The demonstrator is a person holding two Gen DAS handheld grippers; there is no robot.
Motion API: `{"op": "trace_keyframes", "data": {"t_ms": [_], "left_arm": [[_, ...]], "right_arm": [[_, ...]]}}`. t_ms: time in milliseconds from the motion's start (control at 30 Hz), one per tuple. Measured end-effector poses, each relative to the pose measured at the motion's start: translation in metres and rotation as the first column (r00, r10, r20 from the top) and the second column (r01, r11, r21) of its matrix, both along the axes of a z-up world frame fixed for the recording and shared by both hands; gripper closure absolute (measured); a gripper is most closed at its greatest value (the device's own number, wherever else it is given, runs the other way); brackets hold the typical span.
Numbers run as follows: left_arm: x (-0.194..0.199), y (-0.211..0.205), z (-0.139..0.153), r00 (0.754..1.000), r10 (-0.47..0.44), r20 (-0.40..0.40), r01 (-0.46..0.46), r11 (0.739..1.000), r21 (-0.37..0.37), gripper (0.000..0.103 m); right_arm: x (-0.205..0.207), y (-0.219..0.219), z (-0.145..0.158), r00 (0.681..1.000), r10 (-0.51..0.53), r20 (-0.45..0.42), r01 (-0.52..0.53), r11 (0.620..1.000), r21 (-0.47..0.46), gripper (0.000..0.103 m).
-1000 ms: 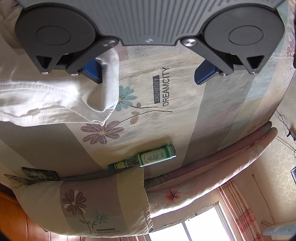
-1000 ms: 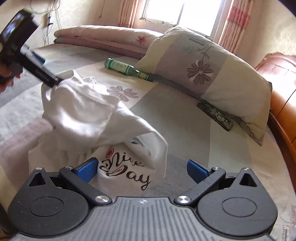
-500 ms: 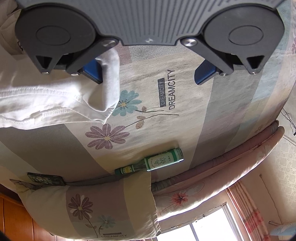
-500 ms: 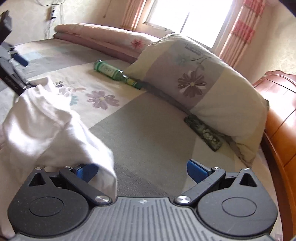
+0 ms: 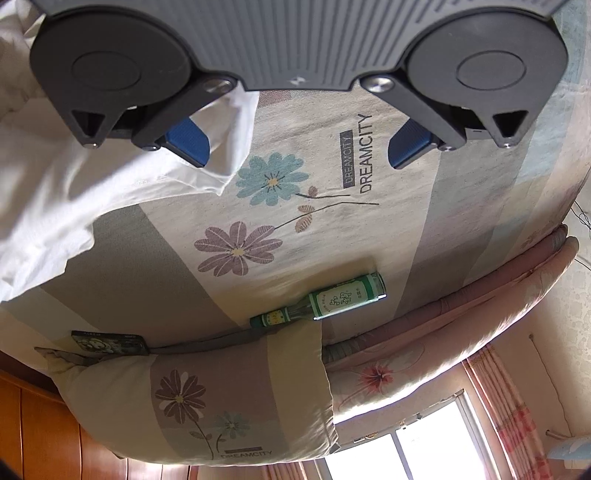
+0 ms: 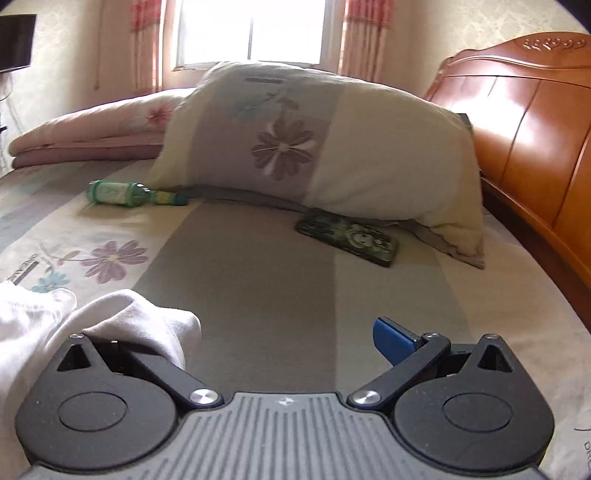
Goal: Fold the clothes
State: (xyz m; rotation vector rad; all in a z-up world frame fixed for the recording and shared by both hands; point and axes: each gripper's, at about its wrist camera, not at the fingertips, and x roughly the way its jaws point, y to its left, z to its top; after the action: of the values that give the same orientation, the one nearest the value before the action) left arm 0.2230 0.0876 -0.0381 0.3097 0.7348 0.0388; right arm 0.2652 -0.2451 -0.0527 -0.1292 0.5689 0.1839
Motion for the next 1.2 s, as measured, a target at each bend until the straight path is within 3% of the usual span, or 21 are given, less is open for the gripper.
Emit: {"op": "trace_keyframes", "data": {"t_ms": [233, 400, 500, 567, 633, 667, 800, 867, 1033, 1200], "left_arm": [[0.000, -0.001, 0.003, 1.000, -0.008, -0.004, 0.008, 0.999, -0.035, 0.001], [0.001, -0.009, 0.005, 0.999, -0.039, 0.000, 0.039, 0.999, -0.036, 0.001], [0.002, -0.013, 0.004, 0.999, -0.053, -0.003, 0.053, 0.998, -0.042, 0.001], [0.003, -0.015, 0.002, 0.998, -0.056, -0.007, 0.056, 0.997, -0.045, 0.001], [0.003, -0.016, 0.001, 0.998, -0.059, -0.013, 0.058, 0.997, -0.055, 0.001], [0.003, -0.017, 0.001, 0.998, -0.061, -0.016, 0.060, 0.996, -0.059, 0.001], [-0.001, -0.022, 0.000, 0.997, -0.076, -0.025, 0.075, 0.995, -0.059, 0.001], [-0.004, -0.025, 0.002, 0.996, -0.086, -0.027, 0.084, 0.995, -0.062, 0.001], [-0.020, -0.034, 0.007, 0.993, -0.111, -0.039, 0.109, 0.992, -0.068, 0.001], [-0.040, -0.048, 0.009, 0.987, -0.147, -0.063, 0.142, 0.986, -0.083, 0.001]], "right_arm": [[0.047, -0.038, -0.018, 0.987, -0.142, -0.078, 0.134, 0.987, -0.091, 0.000], [0.088, -0.077, -0.029, 0.956, -0.232, -0.180, 0.210, 0.969, -0.134, 0.000], [0.111, -0.102, -0.029, 0.931, -0.299, -0.208, 0.273, 0.951, -0.142, 0.000], [0.130, -0.126, -0.030, 0.898, -0.360, -0.253, 0.336, 0.932, -0.136, 0.000], [0.146, -0.145, -0.035, 0.859, -0.359, -0.366, 0.354, 0.932, -0.082, 0.000], [0.146, -0.149, -0.036, 0.855, -0.352, -0.382, 0.352, 0.933, -0.070, 0.000], [0.132, -0.140, -0.036, 0.874, -0.335, -0.351, 0.300, 0.942, -0.153, 0.000], [0.121, -0.139, -0.030, 0.877, -0.319, -0.360, 0.286, 0.947, -0.144, 0.000], [0.073, -0.130, -0.001, 0.907, -0.183, -0.380, 0.190, 0.982, -0.019, 0.000], [0.005, -0.109, 0.020, 0.922, -0.027, -0.387, 0.072, 0.992, 0.105, 0.000]]}}
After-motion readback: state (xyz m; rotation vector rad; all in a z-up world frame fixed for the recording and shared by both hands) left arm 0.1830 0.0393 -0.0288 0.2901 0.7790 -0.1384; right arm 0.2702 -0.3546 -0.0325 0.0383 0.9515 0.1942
